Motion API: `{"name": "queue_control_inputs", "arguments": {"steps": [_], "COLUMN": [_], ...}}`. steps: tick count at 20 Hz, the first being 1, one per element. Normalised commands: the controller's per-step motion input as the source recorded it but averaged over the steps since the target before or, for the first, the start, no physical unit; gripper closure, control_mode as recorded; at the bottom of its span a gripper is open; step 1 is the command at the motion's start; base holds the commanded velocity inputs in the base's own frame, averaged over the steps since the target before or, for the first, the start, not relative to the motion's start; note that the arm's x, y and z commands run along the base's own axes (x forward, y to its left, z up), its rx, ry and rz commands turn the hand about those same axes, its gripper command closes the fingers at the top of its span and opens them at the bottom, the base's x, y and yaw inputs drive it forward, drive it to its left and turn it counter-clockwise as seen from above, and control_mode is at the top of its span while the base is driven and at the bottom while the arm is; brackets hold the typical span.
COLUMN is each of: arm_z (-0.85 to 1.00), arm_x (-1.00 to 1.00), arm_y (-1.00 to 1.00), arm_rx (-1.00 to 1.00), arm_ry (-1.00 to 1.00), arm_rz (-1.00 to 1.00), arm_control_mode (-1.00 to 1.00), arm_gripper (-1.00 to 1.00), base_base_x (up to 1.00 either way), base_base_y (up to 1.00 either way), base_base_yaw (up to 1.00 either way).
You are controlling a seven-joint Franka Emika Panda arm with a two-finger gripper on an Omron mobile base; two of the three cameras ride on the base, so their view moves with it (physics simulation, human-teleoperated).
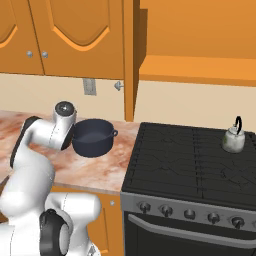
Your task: Pick the kettle from the cabinet and place it on a stove burner. Then pick the pot from the counter and place it on another stove burner. Finally, turn both burners on.
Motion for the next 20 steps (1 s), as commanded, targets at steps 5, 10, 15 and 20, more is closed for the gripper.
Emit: {"name": "queue_control_inputs", "arguments": {"steps": [5, 10, 15, 20], "arm_z": [-0.24, -0.25, -0.23, -0.21], "arm_x": [0.17, 0.15, 0.10, 0.12], "arm_y": [-0.16, -0.17, -0.08, -0.01], "arm_rx": [-0.04, -0.02, -0.01, -0.01], "arm_ry": [0.07, 0.06, 0.04, 0.01], "arm_rz": [0.00, 0.00, 0.00, 0.00], "arm_control_mode": [-1.00, -1.00, -1.00, -1.00], "arm_gripper": [-1.00, -1.00, -1.00, -1.00], "base_base_x": [0.00, 0.00, 0.00, 0.00], "base_base_y": [0.00, 0.00, 0.00, 0.00], "base_base_yaw": [0.00, 0.00, 0.00, 0.00]}}
